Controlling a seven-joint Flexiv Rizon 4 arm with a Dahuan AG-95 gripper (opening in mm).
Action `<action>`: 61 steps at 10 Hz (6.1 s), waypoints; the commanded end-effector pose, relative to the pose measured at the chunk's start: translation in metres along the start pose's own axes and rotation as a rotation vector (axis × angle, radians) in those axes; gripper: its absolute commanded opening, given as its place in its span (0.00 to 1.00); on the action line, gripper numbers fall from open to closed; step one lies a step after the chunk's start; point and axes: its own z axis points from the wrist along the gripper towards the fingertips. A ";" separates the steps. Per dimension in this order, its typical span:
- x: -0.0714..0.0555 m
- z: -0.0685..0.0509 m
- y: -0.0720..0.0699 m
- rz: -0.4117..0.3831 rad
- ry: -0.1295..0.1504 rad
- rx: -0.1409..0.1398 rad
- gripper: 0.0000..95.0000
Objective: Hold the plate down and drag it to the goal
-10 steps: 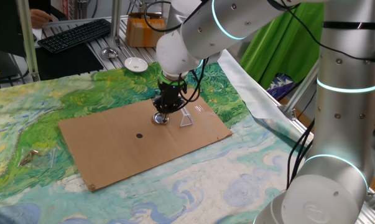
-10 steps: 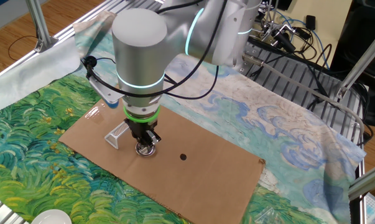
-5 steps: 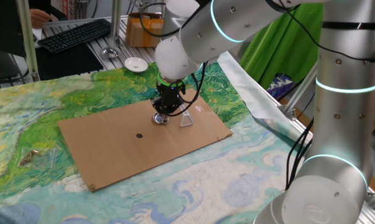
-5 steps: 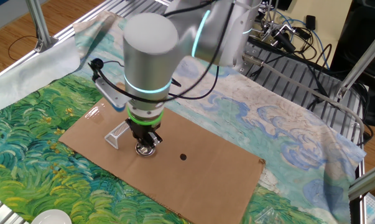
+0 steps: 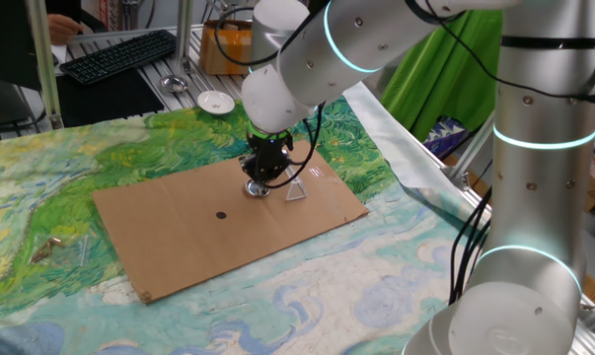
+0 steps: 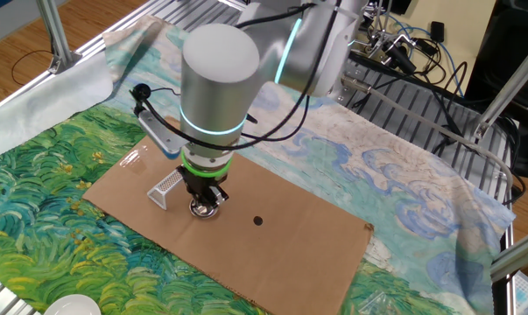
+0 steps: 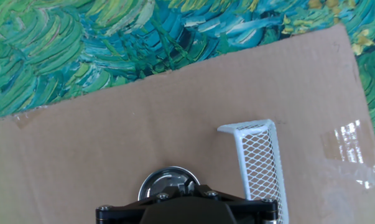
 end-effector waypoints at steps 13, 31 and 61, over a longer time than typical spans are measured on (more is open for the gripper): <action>0.001 0.000 -0.009 -0.010 -0.029 0.109 0.00; -0.013 0.002 -0.027 -0.053 -0.044 0.220 0.00; -0.017 0.003 -0.035 -0.016 -0.014 0.304 0.00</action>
